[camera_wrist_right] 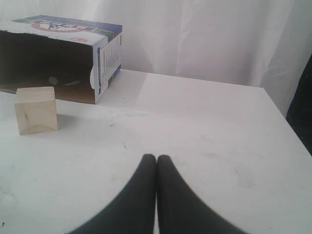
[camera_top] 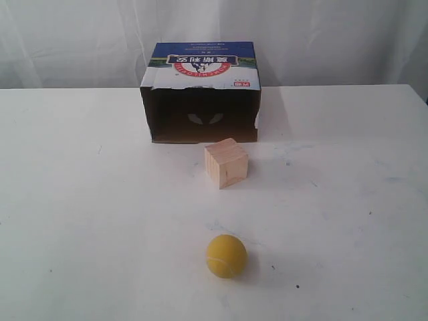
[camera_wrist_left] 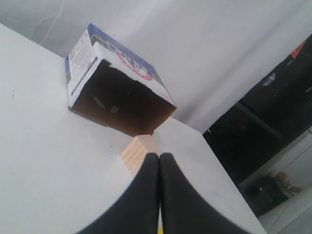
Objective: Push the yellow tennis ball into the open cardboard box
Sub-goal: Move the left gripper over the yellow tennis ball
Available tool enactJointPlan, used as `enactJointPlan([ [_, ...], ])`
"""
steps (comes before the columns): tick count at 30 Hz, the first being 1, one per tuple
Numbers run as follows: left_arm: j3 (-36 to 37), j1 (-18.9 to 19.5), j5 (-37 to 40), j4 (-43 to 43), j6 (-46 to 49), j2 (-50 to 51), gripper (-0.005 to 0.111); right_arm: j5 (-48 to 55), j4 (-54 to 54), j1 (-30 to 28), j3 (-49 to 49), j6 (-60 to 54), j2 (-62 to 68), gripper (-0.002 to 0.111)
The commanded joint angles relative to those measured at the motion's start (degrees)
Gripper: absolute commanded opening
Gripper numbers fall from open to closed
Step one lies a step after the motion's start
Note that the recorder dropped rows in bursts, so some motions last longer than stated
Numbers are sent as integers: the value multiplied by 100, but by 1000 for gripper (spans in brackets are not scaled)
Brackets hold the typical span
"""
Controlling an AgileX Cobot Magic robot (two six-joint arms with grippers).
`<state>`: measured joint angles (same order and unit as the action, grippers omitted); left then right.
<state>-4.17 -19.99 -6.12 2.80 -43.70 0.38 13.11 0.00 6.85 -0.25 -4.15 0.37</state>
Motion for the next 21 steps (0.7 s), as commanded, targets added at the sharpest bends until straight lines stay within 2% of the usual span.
enactJointPlan([
  [1,-699,-10,504,-692,-135,479,0,-45,0,-6,25,11,-37,0],
  [5,-1229,-10,691,-1323,-63,1317,0,-45,0,-6,25,11,-37,0],
  [12,-2141,-111,314,-1901,523,3337,0,-45,0,-6,25,11,-37,0],
  [18,-2669,-1011,-649,-2727,497,5120,0,-45,0,-6,25,11,-37,0],
  [21,-2949,-1430,-665,-3023,497,5902,0,-45,0,-6,25,11,-37,0],
])
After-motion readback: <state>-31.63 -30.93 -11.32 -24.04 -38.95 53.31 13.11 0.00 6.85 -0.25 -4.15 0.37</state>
